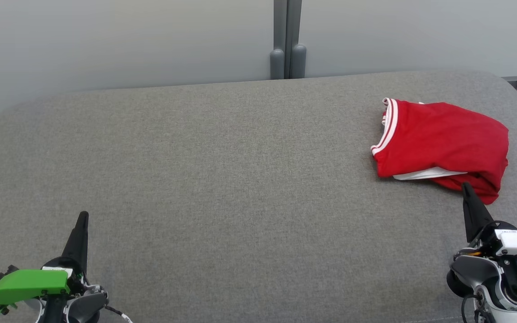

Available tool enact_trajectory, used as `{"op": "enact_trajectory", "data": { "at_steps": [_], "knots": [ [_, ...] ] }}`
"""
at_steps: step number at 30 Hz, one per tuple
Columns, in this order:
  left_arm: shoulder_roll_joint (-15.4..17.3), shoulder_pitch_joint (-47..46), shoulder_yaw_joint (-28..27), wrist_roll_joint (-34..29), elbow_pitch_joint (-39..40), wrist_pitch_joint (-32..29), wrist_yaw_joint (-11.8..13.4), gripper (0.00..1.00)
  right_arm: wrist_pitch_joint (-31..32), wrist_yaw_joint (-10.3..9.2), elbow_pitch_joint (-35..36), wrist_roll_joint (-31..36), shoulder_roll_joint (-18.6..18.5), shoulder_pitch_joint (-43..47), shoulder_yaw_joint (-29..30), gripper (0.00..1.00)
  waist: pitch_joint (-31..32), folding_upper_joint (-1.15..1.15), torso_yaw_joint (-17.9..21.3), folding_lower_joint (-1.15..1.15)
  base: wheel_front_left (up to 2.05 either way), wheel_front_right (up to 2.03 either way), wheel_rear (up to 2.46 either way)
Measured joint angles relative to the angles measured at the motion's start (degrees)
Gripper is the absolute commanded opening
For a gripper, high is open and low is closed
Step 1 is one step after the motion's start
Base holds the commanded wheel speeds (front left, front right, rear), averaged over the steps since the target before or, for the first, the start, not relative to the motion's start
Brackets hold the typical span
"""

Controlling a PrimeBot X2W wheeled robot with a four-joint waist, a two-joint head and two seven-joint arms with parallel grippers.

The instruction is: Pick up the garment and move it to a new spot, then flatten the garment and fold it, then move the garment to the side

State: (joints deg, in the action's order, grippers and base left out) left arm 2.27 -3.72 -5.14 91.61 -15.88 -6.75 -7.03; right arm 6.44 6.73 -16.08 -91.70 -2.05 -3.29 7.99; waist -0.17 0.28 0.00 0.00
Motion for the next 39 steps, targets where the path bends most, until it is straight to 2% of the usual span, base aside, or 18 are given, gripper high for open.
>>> {"op": "enact_trajectory", "data": {
  "at_steps": [39],
  "knots": [
    [-0.01,0.0,0.01,0.0,0.0,0.0,0.0,0.0,-0.01,0.0,0.0,0.0,0.0,0.0,-0.01,0.0,0.0,0.0,0.0,0.0,0.0,0.0,0.0]
  ]
}}
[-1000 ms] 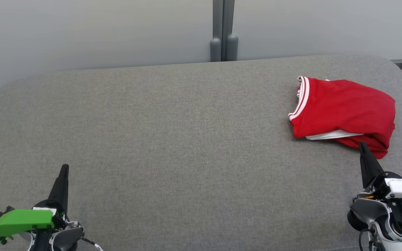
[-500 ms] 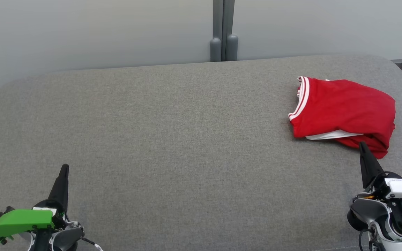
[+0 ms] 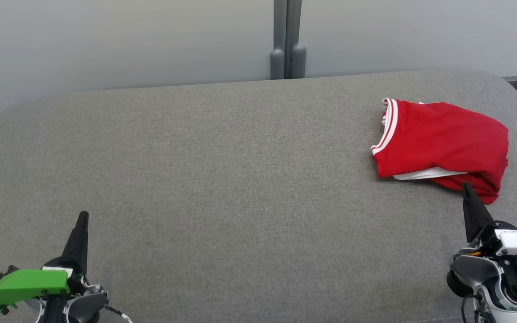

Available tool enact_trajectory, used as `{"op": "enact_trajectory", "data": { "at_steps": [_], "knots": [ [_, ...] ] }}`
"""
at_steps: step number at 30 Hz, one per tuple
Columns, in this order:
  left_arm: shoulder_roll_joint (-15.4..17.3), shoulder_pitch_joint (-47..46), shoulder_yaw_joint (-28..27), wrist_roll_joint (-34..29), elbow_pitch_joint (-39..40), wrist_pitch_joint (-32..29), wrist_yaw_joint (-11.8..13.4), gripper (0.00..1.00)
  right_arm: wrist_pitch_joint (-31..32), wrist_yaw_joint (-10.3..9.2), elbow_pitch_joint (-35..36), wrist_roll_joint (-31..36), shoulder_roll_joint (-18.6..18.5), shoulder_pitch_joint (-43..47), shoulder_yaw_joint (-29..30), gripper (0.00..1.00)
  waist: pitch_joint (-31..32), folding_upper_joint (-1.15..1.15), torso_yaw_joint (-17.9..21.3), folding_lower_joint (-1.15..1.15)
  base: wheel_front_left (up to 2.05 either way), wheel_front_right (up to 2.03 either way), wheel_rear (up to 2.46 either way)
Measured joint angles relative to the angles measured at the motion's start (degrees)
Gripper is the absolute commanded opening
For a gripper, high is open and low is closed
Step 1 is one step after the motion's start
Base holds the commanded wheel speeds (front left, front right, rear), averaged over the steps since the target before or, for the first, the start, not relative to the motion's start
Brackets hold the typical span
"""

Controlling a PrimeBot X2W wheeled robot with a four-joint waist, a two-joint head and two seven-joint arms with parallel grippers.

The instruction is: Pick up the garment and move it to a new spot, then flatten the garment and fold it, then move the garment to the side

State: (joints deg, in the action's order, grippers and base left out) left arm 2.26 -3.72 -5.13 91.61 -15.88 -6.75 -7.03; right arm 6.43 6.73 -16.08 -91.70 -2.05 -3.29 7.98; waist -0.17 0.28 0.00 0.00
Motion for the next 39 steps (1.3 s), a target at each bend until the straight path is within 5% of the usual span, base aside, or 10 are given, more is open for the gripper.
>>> {"op": "enact_trajectory", "data": {
  "at_steps": [39],
  "knots": [
    [0.0,0.0,0.01,0.0,0.02,0.0,0.0,0.0,0.01,0.0,0.01,0.0,0.01,0.0,0.0,0.0,0.0,0.0,0.0,0.0,0.0,0.0,0.0]
  ]
}}
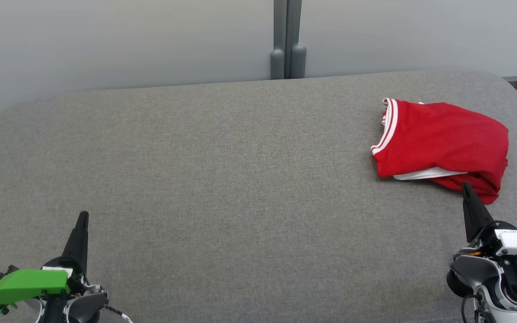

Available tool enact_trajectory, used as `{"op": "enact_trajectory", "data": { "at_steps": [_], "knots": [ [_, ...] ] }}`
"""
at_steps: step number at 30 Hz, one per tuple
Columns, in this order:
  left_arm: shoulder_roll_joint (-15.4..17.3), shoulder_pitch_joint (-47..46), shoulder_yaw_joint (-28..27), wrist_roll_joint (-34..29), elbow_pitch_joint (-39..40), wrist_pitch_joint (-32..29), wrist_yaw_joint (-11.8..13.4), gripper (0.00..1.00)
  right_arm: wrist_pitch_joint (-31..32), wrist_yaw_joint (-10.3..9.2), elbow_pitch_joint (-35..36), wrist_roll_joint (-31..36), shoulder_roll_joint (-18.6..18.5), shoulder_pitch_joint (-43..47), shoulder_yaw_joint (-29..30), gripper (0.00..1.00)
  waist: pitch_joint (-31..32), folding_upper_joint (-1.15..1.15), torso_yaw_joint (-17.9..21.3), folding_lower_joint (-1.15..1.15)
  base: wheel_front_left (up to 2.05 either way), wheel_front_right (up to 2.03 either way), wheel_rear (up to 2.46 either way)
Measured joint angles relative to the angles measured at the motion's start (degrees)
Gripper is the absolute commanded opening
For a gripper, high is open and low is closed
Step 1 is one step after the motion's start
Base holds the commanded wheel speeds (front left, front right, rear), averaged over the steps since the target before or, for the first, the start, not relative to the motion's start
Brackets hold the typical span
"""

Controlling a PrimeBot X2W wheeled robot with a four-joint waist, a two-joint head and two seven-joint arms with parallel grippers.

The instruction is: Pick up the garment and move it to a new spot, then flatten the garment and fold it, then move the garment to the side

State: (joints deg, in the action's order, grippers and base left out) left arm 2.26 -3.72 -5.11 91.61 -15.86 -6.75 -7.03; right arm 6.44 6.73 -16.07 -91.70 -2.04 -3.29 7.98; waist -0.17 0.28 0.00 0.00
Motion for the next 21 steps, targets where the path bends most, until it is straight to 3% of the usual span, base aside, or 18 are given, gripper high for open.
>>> {"op": "enact_trajectory", "data": {
  "at_steps": [21],
  "knots": [
    [0.0,0.0,0.0,0.0,0.0,0.0,0.0,0.0,-0.01,0.0,0.01,0.0,0.0,0.0,0.0,0.0,0.0,0.0,0.0,0.0,0.0,0.0,0.0]
  ]
}}
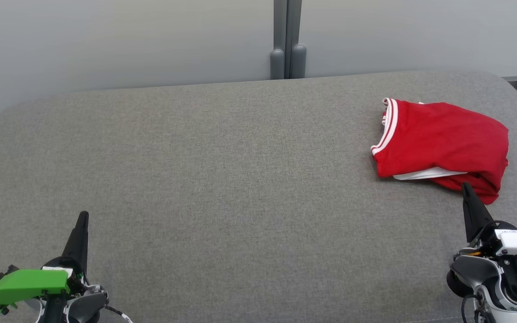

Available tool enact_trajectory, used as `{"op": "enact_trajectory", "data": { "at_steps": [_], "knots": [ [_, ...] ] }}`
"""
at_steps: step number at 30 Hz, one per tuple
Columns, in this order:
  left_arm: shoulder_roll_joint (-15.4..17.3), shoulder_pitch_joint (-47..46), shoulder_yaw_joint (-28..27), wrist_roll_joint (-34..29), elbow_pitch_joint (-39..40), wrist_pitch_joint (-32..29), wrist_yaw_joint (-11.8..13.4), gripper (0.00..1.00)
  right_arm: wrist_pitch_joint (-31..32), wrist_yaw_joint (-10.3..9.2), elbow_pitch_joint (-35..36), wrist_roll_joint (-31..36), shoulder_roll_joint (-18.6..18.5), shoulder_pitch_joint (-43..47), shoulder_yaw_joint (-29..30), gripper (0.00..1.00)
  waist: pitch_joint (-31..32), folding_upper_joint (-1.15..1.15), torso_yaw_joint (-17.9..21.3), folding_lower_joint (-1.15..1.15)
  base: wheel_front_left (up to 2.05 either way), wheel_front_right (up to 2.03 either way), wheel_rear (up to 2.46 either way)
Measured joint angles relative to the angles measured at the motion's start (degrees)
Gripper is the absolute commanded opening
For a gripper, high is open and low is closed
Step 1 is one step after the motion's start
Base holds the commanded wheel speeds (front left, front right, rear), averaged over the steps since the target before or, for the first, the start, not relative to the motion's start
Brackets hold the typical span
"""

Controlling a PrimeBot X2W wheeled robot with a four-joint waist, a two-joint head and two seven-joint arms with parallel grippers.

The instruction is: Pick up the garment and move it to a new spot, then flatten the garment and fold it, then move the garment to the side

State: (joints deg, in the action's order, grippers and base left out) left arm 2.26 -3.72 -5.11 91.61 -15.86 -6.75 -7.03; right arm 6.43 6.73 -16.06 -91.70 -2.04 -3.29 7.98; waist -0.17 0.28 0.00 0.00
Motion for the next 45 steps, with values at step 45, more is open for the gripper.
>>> {"op": "enact_trajectory", "data": {
  "at_steps": [45],
  "knots": [
    [0.0,0.0,0.0,0.0,0.01,0.0,0.0,0.0,0.0,0.0,0.0,-0.01,0.0,0.0,0.0,0.0,0.0,0.0,0.0,0.0,0.0,0.0,0.0]
  ]
}}
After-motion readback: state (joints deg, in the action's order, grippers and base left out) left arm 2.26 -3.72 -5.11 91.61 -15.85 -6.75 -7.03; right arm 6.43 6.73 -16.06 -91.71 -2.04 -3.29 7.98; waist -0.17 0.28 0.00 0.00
